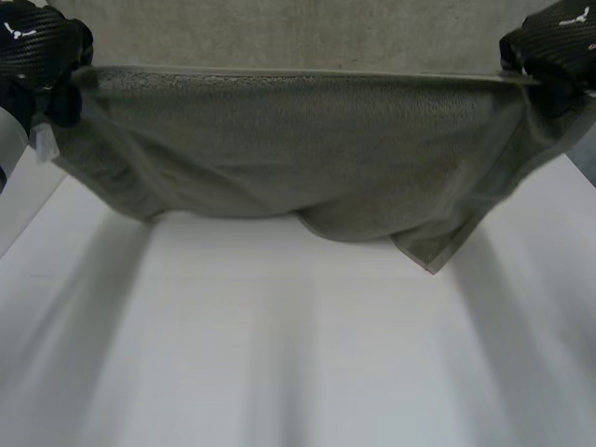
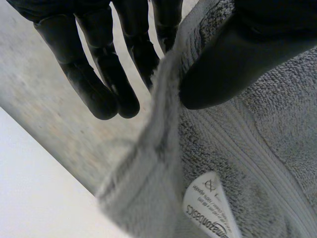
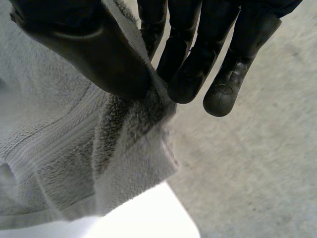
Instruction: Fold the towel.
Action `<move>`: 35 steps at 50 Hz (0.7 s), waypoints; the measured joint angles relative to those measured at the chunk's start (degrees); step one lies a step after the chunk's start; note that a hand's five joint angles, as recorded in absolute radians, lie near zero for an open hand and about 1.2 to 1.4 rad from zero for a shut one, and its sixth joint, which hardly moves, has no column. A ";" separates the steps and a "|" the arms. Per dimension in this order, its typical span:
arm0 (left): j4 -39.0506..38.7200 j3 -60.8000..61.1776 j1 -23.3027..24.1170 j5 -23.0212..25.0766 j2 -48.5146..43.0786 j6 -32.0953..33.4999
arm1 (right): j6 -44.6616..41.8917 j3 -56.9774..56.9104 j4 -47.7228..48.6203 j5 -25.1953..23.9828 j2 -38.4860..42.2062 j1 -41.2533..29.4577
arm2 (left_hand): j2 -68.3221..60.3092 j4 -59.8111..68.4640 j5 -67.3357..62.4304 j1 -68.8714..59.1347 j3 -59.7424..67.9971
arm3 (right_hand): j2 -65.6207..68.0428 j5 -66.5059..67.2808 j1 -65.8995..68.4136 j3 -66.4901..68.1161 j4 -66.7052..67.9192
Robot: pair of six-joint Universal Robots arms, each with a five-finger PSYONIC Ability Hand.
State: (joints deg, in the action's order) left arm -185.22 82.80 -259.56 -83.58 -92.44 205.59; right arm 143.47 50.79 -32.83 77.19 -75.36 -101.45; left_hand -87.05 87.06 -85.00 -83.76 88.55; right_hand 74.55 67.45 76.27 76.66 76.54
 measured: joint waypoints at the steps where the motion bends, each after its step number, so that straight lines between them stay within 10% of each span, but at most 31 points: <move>1: 1.36 -1.08 0.02 -0.02 -0.76 -0.06 | -0.50 -1.05 -1.11 0.00 0.91 -0.05 | 0.00 0.00 0.00 0.00 0.00 | 0.00 0.00 0.00 0.00 0.00; 17: 27.10 -35.11 1.91 -0.98 -34.28 0.78 | -15.37 -14.90 -2.86 6.85 24.28 -6.09 | -0.01 0.00 0.00 0.00 0.25 | 0.00 0.00 0.04 0.00 0.00; 27: 23.49 -68.97 4.58 -2.94 -42.98 -7.15 | -17.33 -32.60 26.01 12.67 30.90 -9.24 | -0.02 0.00 -0.01 0.00 0.30 | 0.00 0.00 0.87 0.00 0.00; 35: 16.28 -74.76 3.97 -2.75 -38.86 -23.88 | -16.39 -22.33 46.71 13.03 20.84 -10.99 | -0.02 0.00 -0.03 0.00 0.30 | 0.00 0.00 0.87 0.00 0.00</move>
State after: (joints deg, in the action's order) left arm -168.95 8.04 -255.59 -86.33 -131.29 181.71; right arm 127.08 28.45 13.88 90.22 -54.52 -112.44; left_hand -87.07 87.06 -85.03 -83.76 88.85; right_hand 74.56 67.45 77.14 76.66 76.55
